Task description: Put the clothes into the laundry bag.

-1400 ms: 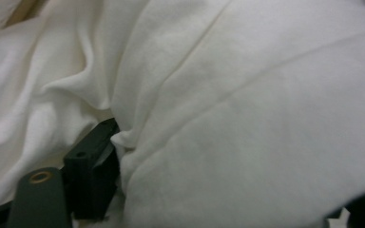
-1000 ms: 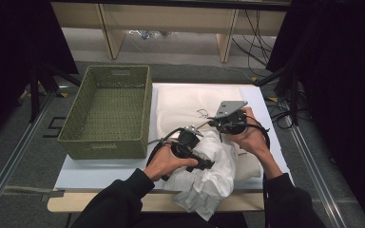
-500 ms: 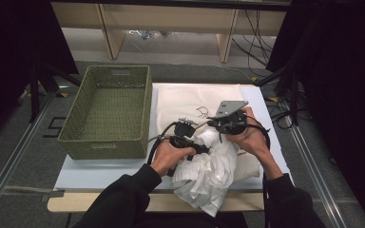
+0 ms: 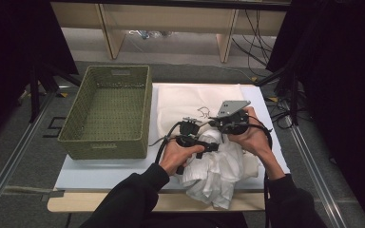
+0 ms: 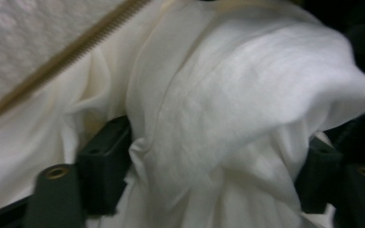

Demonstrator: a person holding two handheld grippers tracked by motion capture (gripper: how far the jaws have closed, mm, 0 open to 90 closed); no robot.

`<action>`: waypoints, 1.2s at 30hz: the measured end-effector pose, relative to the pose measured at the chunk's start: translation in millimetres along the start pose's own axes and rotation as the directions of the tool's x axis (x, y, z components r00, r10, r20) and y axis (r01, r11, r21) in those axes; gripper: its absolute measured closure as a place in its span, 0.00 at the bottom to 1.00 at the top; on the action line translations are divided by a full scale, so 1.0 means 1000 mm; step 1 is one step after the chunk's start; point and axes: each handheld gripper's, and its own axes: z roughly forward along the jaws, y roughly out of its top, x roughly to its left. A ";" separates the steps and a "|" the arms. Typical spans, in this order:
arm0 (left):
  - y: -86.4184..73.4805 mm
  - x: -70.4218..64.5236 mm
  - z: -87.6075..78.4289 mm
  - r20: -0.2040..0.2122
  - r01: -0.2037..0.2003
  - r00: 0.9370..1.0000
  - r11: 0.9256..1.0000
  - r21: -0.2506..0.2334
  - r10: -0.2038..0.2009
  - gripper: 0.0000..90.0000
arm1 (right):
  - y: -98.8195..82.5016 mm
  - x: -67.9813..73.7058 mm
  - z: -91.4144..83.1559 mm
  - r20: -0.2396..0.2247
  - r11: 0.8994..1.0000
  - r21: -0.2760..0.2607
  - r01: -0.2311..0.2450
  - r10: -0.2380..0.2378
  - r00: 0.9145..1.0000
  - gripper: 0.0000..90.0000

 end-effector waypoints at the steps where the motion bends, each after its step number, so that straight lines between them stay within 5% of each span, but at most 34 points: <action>1: 0.000 -0.002 -0.005 0.015 -0.014 1.000 1.000 -0.008 0.014 0.23 | 0.000 0.000 0.000 -0.001 1.000 0.000 -0.001 0.001 1.000 0.97; 7: 0.001 -0.010 -0.038 0.037 -0.046 0.998 0.997 -0.068 0.048 0.17 | -0.001 -0.002 0.001 -0.005 1.000 -0.005 0.012 -0.012 1.000 0.97; 11: -0.002 -0.012 -0.048 0.024 -0.077 0.997 0.997 -0.033 0.077 0.17 | -0.001 -0.002 0.001 -0.007 1.000 -0.002 0.008 -0.008 1.000 0.97; 13: -0.013 -0.012 -0.054 -0.030 -0.186 0.982 0.982 0.003 0.186 0.17 | -0.001 -0.002 0.001 -0.004 1.000 -0.002 0.007 -0.007 1.000 0.97; 16: -0.029 -0.008 -0.055 0.018 -0.198 0.980 0.978 0.062 0.197 0.17 | -0.001 -0.002 0.001 -0.001 1.000 0.001 0.008 -0.008 1.000 0.97; 18: -0.037 -0.004 -0.054 0.037 -0.251 0.968 0.965 0.080 0.248 0.17 | -0.001 -0.002 0.001 -0.004 1.000 0.003 0.011 -0.011 1.000 0.97; 19: -0.037 -0.004 -0.054 0.037 -0.251 0.968 0.965 0.080 0.248 0.18 | -0.001 -0.002 0.001 -0.004 1.000 0.003 0.011 -0.011 1.000 0.97; 23: -0.047 -0.007 -0.043 0.045 -0.306 0.952 0.945 0.116 0.303 0.15 | -0.001 -0.001 0.002 -0.001 1.000 0.009 0.004 -0.004 1.000 0.97; 26: -0.045 -0.010 -0.033 0.035 -0.305 0.952 0.940 0.150 0.304 0.09 | -0.001 -0.001 0.002 -0.003 1.000 0.010 0.002 -0.002 1.000 0.97; 29: -0.044 -0.007 -0.022 0.057 -0.325 0.946 0.929 0.178 0.320 0.29 | -0.001 0.000 0.002 -0.003 1.000 0.011 0.003 -0.003 1.000 0.97; 30: -0.045 -0.007 -0.019 0.056 -0.339 0.941 0.925 0.173 0.334 0.50 | -0.001 -0.001 0.002 -0.002 1.000 0.010 0.003 -0.003 1.000 0.97; 32: -0.043 -0.006 -0.016 0.054 -0.304 0.953 0.937 0.172 0.299 0.75 | -0.001 -0.001 0.001 0.002 1.000 0.008 0.004 -0.004 1.000 0.97; 33: -0.043 -0.006 -0.016 0.054 -0.304 0.953 0.937 0.172 0.299 0.83 | -0.001 -0.001 0.001 0.004 1.000 0.010 0.003 -0.003 1.000 0.97; 36: -0.032 -0.009 -0.019 0.032 -0.277 0.961 0.951 0.137 0.275 0.87 | 0.001 0.002 -0.002 -0.004 1.000 0.011 0.015 -0.015 1.000 0.97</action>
